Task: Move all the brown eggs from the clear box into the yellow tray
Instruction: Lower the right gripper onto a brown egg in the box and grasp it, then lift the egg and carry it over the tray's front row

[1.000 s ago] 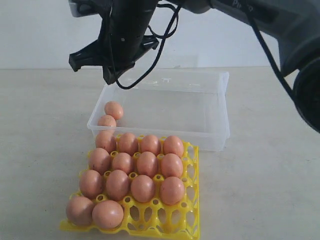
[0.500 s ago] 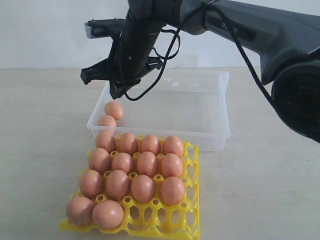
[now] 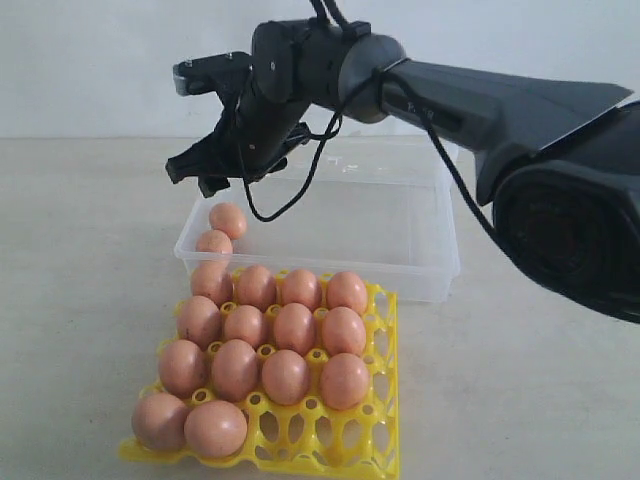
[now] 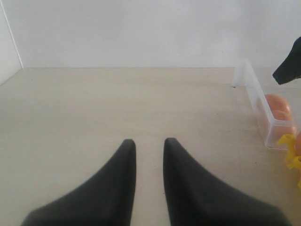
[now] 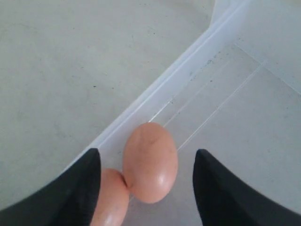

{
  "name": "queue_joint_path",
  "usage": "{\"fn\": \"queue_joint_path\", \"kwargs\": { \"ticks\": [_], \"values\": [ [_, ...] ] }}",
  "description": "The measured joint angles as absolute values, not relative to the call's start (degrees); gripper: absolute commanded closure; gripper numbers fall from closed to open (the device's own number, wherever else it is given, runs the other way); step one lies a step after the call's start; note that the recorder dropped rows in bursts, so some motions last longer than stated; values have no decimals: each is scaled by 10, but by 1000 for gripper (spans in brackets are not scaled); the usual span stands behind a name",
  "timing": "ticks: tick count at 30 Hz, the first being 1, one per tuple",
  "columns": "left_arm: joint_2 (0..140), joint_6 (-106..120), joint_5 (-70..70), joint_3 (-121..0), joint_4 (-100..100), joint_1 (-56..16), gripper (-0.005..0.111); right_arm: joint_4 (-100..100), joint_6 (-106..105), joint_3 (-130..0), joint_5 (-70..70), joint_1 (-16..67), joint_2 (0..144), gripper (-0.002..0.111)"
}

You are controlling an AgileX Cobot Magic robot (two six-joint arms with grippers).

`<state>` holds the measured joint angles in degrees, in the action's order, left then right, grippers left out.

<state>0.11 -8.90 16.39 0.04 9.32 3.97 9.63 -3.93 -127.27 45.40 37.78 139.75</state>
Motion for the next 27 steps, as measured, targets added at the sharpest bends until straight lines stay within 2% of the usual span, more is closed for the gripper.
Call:
{"fn": "queue_joint_path", "kwargs": {
  "ticks": [18, 20, 22, 24, 25, 27],
  "values": [
    [1, -89, 164, 0, 93, 40, 85, 55, -35, -1273, 371, 378, 1477, 53],
    [1, -89, 164, 0, 93, 40, 85, 51, -35, -1273, 358, 378, 1479, 61],
    [1, -89, 164, 0, 93, 40, 85, 49, -33, -1273, 350, 378, 1480, 78],
    [1, -89, 164, 0, 93, 40, 85, 49, -25, -1273, 350, 378, 1480, 102],
    [1, -89, 164, 0, 93, 40, 85, 49, -19, -1273, 351, 378, 1480, 108],
    [1, -89, 164, 0, 93, 40, 85, 49, 0, -1273, 354, 378, 1480, 108]
  ]
}}
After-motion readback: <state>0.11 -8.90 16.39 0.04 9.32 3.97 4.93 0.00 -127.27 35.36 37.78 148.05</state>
